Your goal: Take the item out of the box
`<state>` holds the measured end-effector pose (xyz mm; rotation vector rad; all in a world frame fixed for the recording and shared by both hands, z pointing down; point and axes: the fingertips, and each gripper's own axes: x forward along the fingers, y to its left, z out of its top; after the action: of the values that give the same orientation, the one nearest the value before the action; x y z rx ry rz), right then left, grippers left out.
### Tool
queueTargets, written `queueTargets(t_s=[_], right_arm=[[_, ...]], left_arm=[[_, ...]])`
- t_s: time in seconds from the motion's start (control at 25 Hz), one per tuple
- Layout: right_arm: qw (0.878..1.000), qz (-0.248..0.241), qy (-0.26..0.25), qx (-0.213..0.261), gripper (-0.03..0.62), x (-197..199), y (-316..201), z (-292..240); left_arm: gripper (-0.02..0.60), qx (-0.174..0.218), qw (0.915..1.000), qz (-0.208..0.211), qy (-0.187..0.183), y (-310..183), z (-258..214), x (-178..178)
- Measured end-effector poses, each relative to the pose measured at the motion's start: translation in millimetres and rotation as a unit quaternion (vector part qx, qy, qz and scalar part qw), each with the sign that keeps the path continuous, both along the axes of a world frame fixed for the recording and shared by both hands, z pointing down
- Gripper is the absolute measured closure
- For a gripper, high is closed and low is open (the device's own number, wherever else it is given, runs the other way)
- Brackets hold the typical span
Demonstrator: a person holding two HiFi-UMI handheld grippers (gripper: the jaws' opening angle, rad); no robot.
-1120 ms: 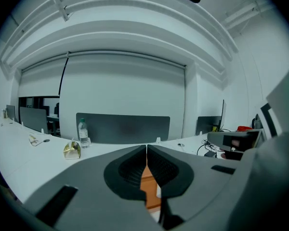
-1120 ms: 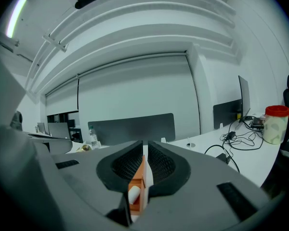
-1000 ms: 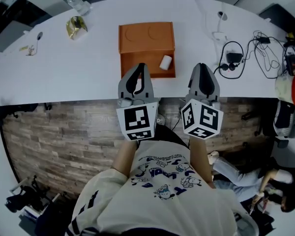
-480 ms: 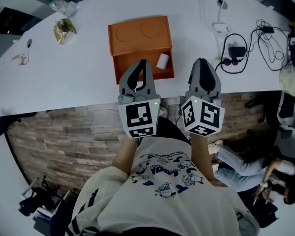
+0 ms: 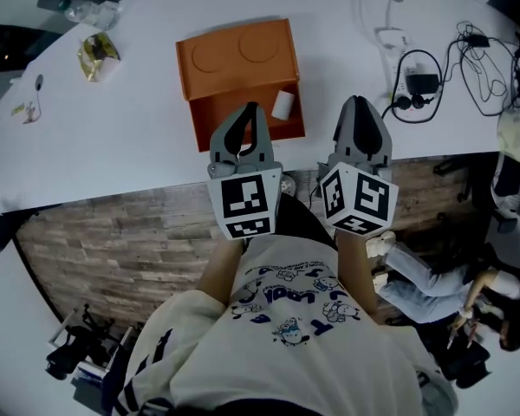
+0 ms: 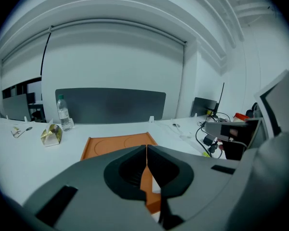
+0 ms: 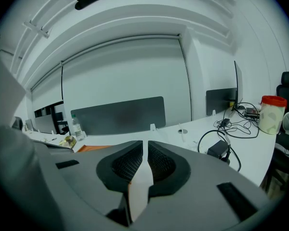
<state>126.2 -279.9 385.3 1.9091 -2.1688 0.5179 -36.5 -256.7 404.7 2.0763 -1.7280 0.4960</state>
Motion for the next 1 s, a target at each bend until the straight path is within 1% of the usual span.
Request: queueTargets(t_s=[0.52,0.76,1.0], right_arm=[[1.0,0.009,0.007,-0.024,0.545,3,-13,19],[0.999,0.016,0.008,-0.035,0.545,5,-16,28],[0.999,0.022,0.006,-0.046,0.545,7,-20,38]], left_arm=[[0.561,-0.046,0.9988,0.017,0.008,-14,32,13],[0.561,-0.08,0.9961,0.033,0.014,-16,52,21],[0.561,-0.099,0.9937,0.05,0.014,-18,64,28]])
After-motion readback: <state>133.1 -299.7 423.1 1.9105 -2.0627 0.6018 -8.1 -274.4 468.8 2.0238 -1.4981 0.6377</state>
